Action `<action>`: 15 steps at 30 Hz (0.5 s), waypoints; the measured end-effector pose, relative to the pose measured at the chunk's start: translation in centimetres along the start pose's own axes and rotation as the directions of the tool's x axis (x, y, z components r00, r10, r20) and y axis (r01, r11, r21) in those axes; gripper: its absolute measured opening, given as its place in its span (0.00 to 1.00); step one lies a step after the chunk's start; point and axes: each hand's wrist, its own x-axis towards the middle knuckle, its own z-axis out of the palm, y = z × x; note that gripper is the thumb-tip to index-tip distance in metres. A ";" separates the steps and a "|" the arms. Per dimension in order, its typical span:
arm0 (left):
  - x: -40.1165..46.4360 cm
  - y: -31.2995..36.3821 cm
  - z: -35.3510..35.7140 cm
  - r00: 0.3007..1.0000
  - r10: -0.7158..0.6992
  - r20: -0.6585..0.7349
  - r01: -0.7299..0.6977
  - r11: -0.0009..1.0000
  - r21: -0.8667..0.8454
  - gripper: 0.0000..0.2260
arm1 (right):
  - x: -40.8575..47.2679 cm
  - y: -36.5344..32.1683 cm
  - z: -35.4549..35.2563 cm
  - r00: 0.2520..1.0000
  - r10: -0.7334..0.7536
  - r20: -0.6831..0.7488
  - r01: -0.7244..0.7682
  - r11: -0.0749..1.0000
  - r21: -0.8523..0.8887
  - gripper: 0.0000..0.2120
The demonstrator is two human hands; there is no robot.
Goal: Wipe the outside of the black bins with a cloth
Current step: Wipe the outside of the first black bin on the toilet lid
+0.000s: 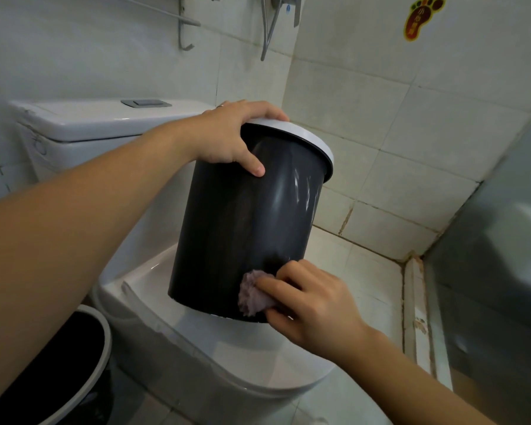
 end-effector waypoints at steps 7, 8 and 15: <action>-0.2 -0.6 -0.4 1.000 0.007 0.005 -0.007 0.997 -0.073 0.34 | -1.8 1.4 -0.7 0.999 0.021 0.038 -0.020 0.999 -0.035 0.10; -0.2 -0.5 -0.3 1.000 0.008 0.007 -0.007 0.997 -0.075 0.34 | -1.5 1.1 -0.5 0.999 0.014 0.032 -0.013 1.000 -0.027 0.10; -0.1 -0.3 -0.2 1.000 0.009 0.007 -0.008 0.996 -0.084 0.34 | -1.2 0.7 -0.2 1.000 0.027 0.001 -0.027 1.000 -0.008 0.11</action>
